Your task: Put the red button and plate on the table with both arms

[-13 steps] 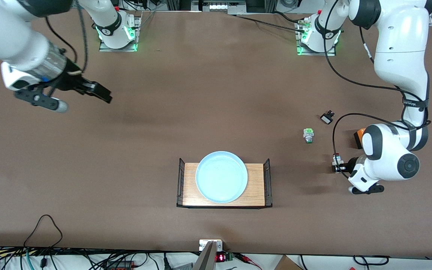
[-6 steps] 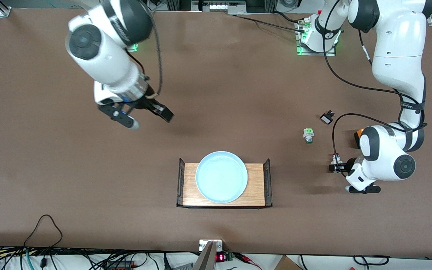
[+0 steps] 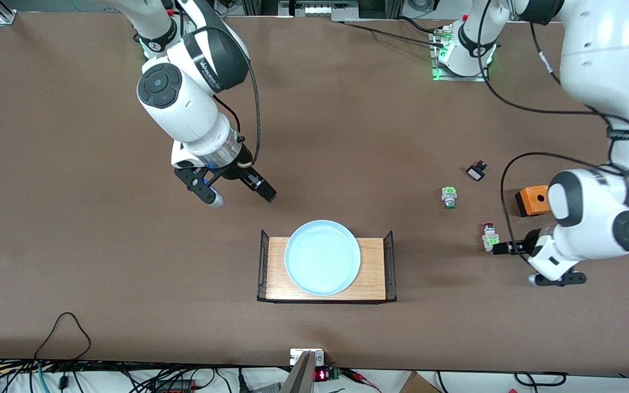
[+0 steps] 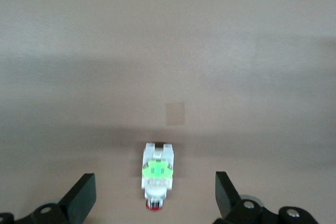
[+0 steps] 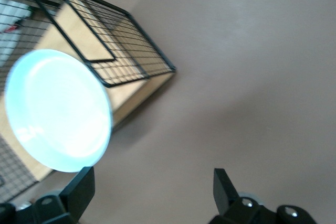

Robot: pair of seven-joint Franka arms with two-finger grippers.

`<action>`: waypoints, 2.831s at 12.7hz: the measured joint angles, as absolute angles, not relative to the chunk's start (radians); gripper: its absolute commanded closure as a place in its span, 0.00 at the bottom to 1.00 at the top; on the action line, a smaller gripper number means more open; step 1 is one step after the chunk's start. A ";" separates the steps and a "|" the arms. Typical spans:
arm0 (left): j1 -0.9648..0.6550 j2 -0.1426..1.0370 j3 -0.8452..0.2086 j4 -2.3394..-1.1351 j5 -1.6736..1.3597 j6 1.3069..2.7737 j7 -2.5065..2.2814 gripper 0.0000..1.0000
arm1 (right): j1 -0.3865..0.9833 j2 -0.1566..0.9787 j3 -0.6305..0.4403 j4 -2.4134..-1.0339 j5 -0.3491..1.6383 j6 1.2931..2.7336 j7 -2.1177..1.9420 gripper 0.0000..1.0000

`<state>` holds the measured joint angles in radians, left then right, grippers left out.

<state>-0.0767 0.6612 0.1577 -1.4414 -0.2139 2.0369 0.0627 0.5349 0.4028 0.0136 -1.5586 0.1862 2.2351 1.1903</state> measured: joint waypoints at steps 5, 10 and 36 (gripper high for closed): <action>-0.078 0.474 0.158 -1.439 -0.136 1.889 0.045 0.00 | 0.553 0.513 0.013 -1.490 0.237 2.388 1.247 0.00; -0.085 0.353 0.153 -1.440 -0.050 1.806 0.045 0.00 | 0.581 0.602 0.013 -1.480 0.266 2.569 1.288 0.00; -0.081 -0.111 0.115 -1.703 0.002 1.647 0.048 0.00 | 0.582 0.726 0.008 -1.374 0.317 2.563 1.337 0.29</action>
